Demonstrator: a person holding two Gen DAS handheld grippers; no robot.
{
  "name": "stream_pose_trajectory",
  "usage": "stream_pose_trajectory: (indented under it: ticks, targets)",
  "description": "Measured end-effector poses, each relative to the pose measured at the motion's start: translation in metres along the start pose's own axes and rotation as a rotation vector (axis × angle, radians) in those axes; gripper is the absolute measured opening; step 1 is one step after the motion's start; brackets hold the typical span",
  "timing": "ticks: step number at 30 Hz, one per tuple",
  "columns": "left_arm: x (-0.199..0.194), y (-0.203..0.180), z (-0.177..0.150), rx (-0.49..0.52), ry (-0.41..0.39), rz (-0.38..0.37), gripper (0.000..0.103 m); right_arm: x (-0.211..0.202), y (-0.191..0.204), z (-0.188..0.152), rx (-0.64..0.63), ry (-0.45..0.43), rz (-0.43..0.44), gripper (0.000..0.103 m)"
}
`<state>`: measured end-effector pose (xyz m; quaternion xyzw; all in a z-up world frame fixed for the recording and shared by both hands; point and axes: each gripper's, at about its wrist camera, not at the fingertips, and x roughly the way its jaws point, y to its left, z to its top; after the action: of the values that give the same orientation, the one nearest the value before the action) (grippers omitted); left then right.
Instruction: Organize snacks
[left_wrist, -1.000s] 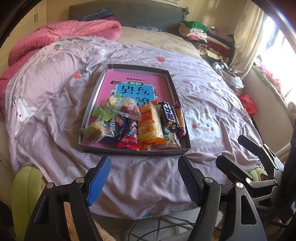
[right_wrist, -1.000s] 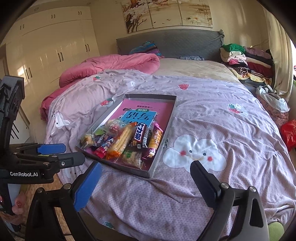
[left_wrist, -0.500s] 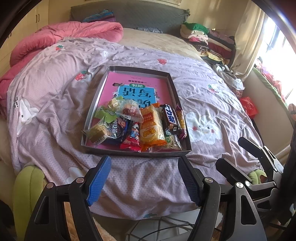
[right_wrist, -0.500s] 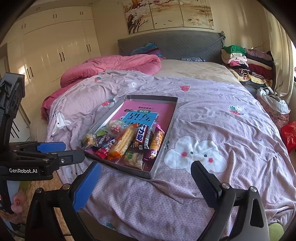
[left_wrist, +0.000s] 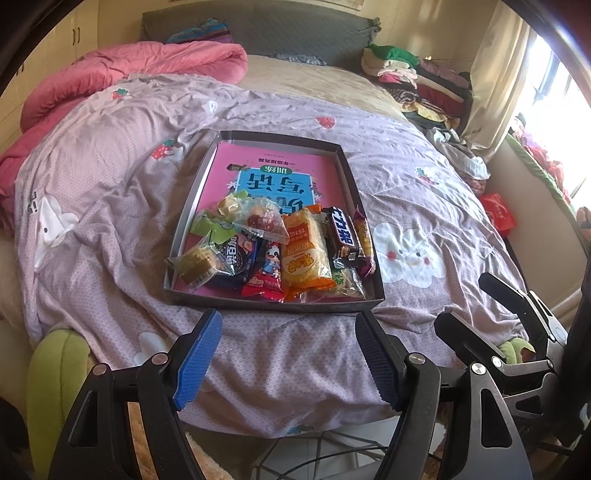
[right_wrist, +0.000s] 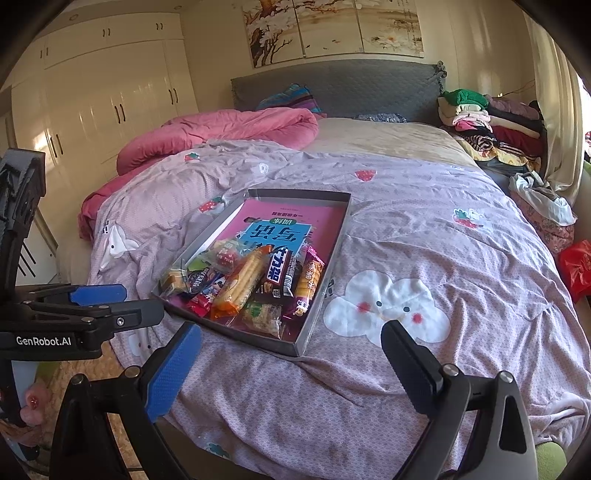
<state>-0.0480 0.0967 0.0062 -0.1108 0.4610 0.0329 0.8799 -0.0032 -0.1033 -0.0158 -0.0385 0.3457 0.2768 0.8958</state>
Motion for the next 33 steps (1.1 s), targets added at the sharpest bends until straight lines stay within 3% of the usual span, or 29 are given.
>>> stream_pose_trajectory:
  ticks: [33]
  targets:
    - [0.0001,0.0029,0.0012,-0.002,-0.002,0.012,0.076,-0.0004,-0.004,0.0003,0.005,-0.005,-0.022,0.098]
